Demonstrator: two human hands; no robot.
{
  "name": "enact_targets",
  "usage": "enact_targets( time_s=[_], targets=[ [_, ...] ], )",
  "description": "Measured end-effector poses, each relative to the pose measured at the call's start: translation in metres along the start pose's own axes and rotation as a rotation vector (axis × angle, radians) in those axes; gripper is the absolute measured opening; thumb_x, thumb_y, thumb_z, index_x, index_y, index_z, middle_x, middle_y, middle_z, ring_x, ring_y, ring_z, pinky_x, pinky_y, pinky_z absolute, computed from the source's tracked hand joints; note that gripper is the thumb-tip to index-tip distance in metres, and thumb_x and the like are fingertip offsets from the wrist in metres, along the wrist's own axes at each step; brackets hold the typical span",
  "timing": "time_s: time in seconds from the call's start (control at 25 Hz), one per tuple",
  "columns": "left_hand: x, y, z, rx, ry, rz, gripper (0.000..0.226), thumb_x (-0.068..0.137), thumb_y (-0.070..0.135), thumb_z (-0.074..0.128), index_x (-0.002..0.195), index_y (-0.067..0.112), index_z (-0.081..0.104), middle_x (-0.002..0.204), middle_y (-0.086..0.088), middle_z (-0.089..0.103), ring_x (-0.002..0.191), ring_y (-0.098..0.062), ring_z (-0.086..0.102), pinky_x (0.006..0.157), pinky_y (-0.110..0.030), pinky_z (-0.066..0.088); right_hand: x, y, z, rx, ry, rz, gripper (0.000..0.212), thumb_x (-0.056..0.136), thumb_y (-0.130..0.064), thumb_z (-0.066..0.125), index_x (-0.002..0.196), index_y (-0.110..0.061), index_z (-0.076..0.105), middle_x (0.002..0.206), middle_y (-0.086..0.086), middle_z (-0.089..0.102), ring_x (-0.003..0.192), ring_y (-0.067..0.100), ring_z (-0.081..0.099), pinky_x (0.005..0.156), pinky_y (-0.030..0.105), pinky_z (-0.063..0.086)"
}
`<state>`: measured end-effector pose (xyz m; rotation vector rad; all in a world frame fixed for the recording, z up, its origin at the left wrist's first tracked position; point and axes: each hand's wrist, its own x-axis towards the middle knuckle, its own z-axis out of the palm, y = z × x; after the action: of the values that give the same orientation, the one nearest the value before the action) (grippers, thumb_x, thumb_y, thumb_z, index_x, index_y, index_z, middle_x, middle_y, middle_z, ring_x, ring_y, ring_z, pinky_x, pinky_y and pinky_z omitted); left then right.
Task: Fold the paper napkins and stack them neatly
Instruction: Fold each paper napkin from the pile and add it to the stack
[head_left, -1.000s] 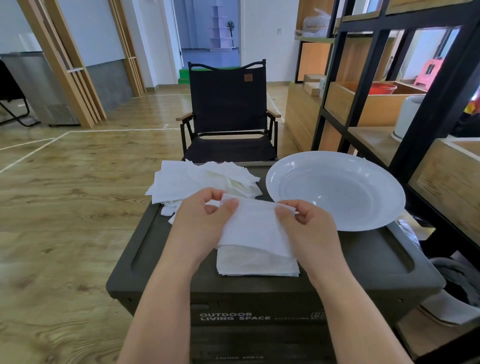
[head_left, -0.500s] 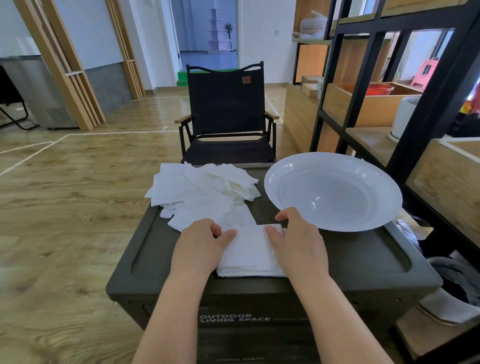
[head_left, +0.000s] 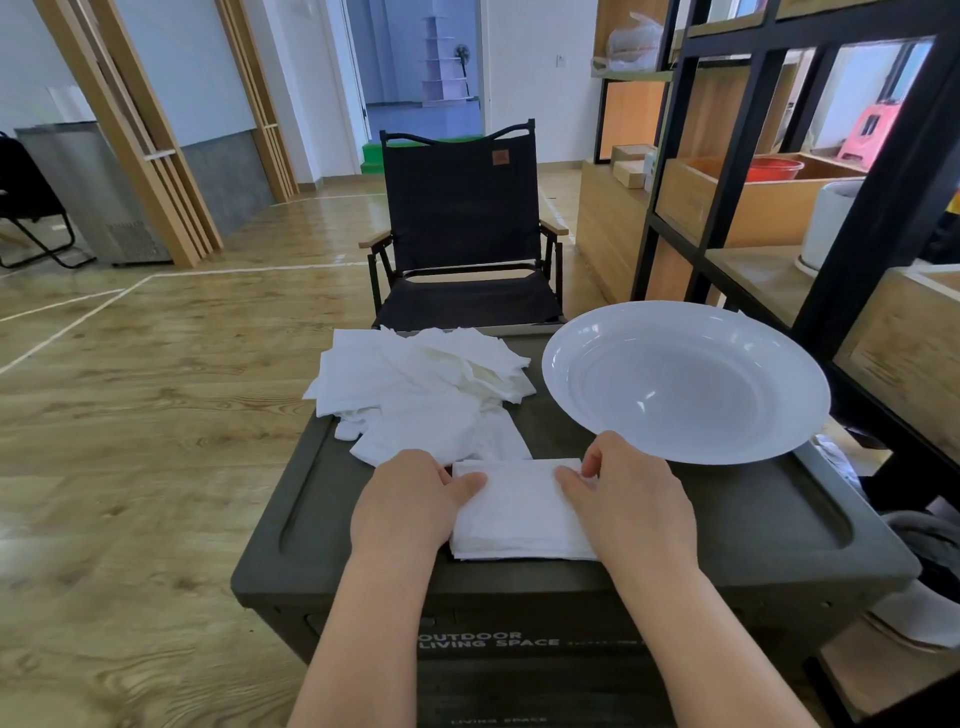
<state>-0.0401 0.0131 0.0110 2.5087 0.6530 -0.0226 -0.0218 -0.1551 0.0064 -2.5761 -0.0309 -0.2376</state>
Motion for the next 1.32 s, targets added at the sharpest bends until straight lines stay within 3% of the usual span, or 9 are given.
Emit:
enact_targets(
  time_s=[0.12, 0.24, 0.32, 0.48, 0.72, 1.0, 1.2, 1.32],
  targets=[
    [-0.004, -0.002, -0.003, -0.019, 0.043, 0.01, 0.037, 0.085, 0.05, 0.06, 0.065, 0.021, 0.048, 0.065, 0.004, 0.058, 0.06, -0.011, 0.054, 0.052, -0.024, 0.036, 0.001, 0.007, -0.011, 0.003, -0.013, -0.076, 0.01, 0.09, -0.031, 0.057, 0.085, -0.026, 0.05, 0.068, -0.01, 0.053, 0.061, 0.006, 0.049, 0.054, 0.017, 0.038],
    [-0.004, -0.001, -0.01, -0.088, 0.33, 0.061, 0.027, 0.086, 0.048, 0.059, 0.077, 0.023, 0.055, 0.075, 0.007, 0.064, 0.07, -0.011, 0.06, 0.057, -0.026, 0.039, 0.0, -0.002, -0.016, 0.124, 0.063, -0.17, 0.01, 0.089, -0.034, 0.058, 0.088, -0.028, 0.051, 0.059, -0.011, 0.047, 0.055, 0.004, 0.049, 0.053, 0.013, 0.034],
    [0.005, 0.002, -0.009, -0.154, 0.462, 0.135, 0.019, 0.088, 0.042, 0.061, 0.088, 0.023, 0.057, 0.079, 0.009, 0.06, 0.073, -0.011, 0.057, 0.062, -0.026, 0.039, -0.002, -0.013, -0.01, 0.167, -0.026, -0.184, 0.017, 0.088, -0.041, 0.058, 0.094, -0.031, 0.046, 0.064, -0.011, 0.048, 0.059, 0.001, 0.048, 0.052, 0.012, 0.031],
    [0.025, -0.003, 0.006, -0.151, 0.297, 0.253, 0.025, 0.082, 0.032, 0.069, 0.104, 0.025, 0.059, 0.101, 0.008, 0.057, 0.096, -0.012, 0.054, 0.075, -0.023, 0.036, -0.004, -0.012, 0.002, 0.067, -0.205, -0.219, 0.027, 0.086, -0.044, 0.059, 0.098, -0.03, 0.039, 0.067, -0.012, 0.043, 0.06, 0.002, 0.045, 0.051, 0.015, 0.031],
    [0.026, -0.016, 0.006, -0.122, 0.271, 0.312, 0.028, 0.083, 0.026, 0.065, 0.11, 0.028, 0.06, 0.106, 0.008, 0.058, 0.098, -0.012, 0.053, 0.076, -0.024, 0.04, 0.002, 0.01, -0.01, 0.083, -0.235, -0.15, 0.022, 0.084, -0.043, 0.061, 0.097, -0.029, 0.05, 0.071, -0.011, 0.045, 0.065, 0.005, 0.047, 0.061, 0.019, 0.039],
    [0.021, -0.017, 0.001, -0.088, 0.451, 0.325, 0.008, 0.089, 0.028, 0.059, 0.092, 0.026, 0.067, 0.092, 0.01, 0.066, 0.091, -0.011, 0.058, 0.072, -0.021, 0.038, 0.004, 0.0, -0.012, 0.248, -0.037, -0.142, 0.015, 0.09, -0.04, 0.056, 0.087, -0.026, 0.059, 0.059, -0.01, 0.048, 0.056, 0.005, 0.047, 0.055, 0.012, 0.032],
    [0.018, -0.015, 0.002, -0.007, 0.238, 0.312, 0.048, 0.081, 0.019, 0.062, 0.126, 0.028, 0.047, 0.124, 0.007, 0.051, 0.116, -0.017, 0.041, 0.088, -0.028, 0.039, 0.004, -0.003, -0.013, 0.304, 0.039, -0.169, 0.014, 0.091, -0.035, 0.055, 0.081, -0.025, 0.057, 0.055, -0.012, 0.044, 0.052, 0.005, 0.045, 0.053, 0.008, 0.029],
    [0.018, -0.016, 0.005, 0.002, 0.352, 0.339, 0.039, 0.084, 0.014, 0.056, 0.121, 0.024, 0.053, 0.116, 0.005, 0.057, 0.111, -0.019, 0.047, 0.083, -0.029, 0.042, 0.004, -0.003, -0.014, 0.319, 0.052, -0.18, 0.014, 0.091, -0.034, 0.055, 0.08, -0.027, 0.056, 0.053, -0.012, 0.043, 0.05, 0.005, 0.045, 0.049, 0.006, 0.033]
  ],
)
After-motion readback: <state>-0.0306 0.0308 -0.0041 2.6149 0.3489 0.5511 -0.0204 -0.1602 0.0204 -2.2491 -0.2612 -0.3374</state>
